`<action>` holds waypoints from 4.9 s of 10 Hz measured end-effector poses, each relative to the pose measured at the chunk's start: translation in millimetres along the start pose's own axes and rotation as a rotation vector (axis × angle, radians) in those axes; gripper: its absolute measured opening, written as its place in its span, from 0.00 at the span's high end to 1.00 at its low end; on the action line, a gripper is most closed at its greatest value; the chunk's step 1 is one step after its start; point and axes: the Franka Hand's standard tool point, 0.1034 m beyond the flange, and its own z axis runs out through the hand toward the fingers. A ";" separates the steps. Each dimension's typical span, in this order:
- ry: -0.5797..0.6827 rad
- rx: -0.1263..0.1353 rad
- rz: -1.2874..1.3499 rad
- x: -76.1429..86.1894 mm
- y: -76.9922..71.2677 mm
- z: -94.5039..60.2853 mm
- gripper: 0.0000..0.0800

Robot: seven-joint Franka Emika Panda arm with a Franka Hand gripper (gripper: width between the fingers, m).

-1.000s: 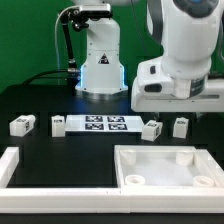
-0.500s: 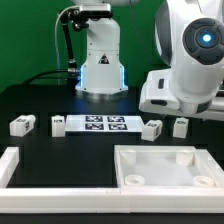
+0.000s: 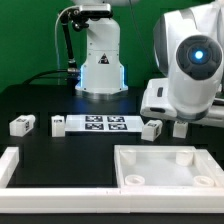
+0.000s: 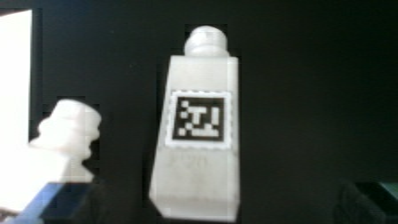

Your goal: Assemble square table

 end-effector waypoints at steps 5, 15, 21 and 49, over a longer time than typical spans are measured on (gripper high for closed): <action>-0.025 0.003 0.010 6.1 3.6 11.4 0.21; 0.000 0.018 -0.011 8.1 8.0 -18.2 0.64; 0.181 0.089 -0.045 16.7 18.9 -86.5 0.64; 1.472 0.035 -0.426 44.8 -22.3 -267.5 0.64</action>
Offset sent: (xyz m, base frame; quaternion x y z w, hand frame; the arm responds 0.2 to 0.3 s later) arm 0.0000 0.0000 0.0000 0.0000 0.0000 0.0000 1.0000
